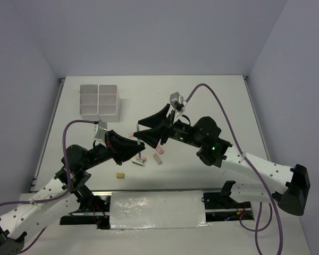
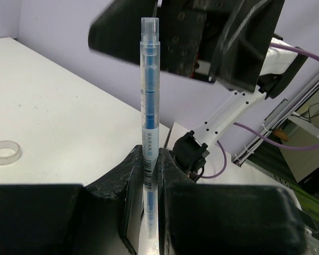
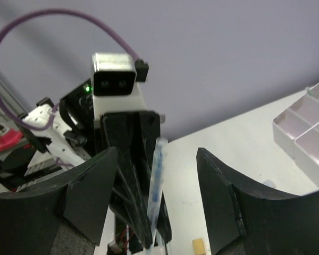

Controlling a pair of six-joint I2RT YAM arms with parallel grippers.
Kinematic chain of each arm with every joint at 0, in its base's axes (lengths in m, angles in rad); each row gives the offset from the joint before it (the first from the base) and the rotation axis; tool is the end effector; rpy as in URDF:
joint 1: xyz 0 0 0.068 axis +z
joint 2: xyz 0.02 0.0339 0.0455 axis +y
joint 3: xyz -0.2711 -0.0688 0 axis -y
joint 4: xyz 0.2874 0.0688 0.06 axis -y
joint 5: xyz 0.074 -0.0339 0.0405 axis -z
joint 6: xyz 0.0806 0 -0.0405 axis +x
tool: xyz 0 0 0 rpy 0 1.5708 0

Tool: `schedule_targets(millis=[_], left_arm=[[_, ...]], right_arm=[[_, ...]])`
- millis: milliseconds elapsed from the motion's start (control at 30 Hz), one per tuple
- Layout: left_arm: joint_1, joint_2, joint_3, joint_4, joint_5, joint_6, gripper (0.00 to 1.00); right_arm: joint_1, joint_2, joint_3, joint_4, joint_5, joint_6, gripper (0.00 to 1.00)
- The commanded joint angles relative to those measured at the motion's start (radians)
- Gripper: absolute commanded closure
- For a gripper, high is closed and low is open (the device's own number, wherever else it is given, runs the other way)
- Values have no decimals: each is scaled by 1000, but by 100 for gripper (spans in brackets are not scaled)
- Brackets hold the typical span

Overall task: Sort the stationery into containers
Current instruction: Close the pen cap on the pen.

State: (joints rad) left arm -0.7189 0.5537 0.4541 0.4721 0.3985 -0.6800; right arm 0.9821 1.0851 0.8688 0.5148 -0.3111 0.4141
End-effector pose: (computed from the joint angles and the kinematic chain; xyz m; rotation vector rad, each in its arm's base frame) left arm 0.1446 -0.1681 0.3411 0.4127 1.3020 -1.4372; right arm 0.1633 0.2891 0.3945 -0.6725 1.2512 1.3762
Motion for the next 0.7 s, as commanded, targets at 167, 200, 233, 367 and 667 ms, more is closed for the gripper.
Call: schedule_targets(millis=[167, 200, 233, 367, 667], left_arm=[[-1, -15, 32, 37, 45, 37, 100], [-1, -15, 32, 37, 46, 37, 100], [-1, -14, 32, 39, 48, 39, 100], [-1, -9, 34, 42, 54, 39, 100], [-1, -12, 41, 26, 37, 48, 100]], right_arm=[[4, 2, 125, -101, 55, -60, 43], [4, 6, 125, -101, 53, -58, 45], [4, 7, 125, -101, 53, -58, 47], [4, 10, 125, -108, 52, -57, 60], [4, 15, 119, -108, 33, -35, 100]])
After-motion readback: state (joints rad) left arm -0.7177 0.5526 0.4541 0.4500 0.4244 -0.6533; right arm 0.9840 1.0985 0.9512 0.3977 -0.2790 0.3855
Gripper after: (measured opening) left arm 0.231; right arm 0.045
